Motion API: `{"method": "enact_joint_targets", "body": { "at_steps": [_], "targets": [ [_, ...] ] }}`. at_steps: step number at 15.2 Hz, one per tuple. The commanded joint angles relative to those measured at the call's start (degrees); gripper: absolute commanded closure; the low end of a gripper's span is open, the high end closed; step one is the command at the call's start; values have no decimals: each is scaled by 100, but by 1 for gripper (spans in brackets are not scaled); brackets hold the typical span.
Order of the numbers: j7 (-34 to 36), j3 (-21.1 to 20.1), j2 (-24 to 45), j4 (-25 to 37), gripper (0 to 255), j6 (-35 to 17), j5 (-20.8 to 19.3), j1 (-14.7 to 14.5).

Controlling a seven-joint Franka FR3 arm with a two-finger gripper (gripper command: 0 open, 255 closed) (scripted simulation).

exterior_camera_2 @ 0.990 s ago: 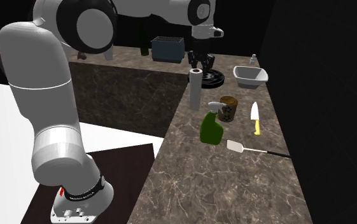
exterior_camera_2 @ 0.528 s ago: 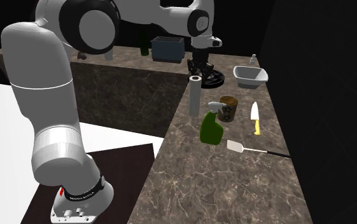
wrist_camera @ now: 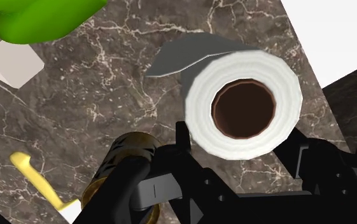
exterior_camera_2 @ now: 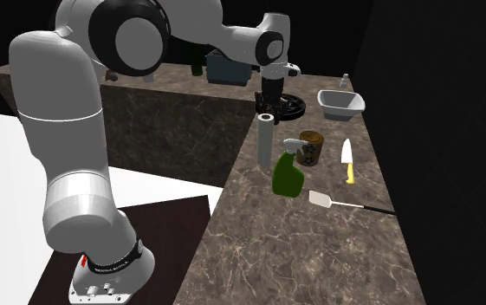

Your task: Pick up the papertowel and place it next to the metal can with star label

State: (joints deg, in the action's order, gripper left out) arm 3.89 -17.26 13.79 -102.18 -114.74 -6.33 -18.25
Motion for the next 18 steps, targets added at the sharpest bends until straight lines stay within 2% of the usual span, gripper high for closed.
{"method": "enact_joint_targets", "body": {
  "at_steps": [1, 8, 9, 14, 18],
  "targets": [
    [19, 3, 31, -90, 255, -123, -16, -4],
    [19, 3, 31, -90, 255, -123, -16, -4],
    [19, 3, 31, -90, 0, -123, -16, -4],
    [19, 3, 31, -90, 0, -123, -16, -4],
    [-35, -26, -145, 416, 0, 549, 63, -8]
  ]
}}
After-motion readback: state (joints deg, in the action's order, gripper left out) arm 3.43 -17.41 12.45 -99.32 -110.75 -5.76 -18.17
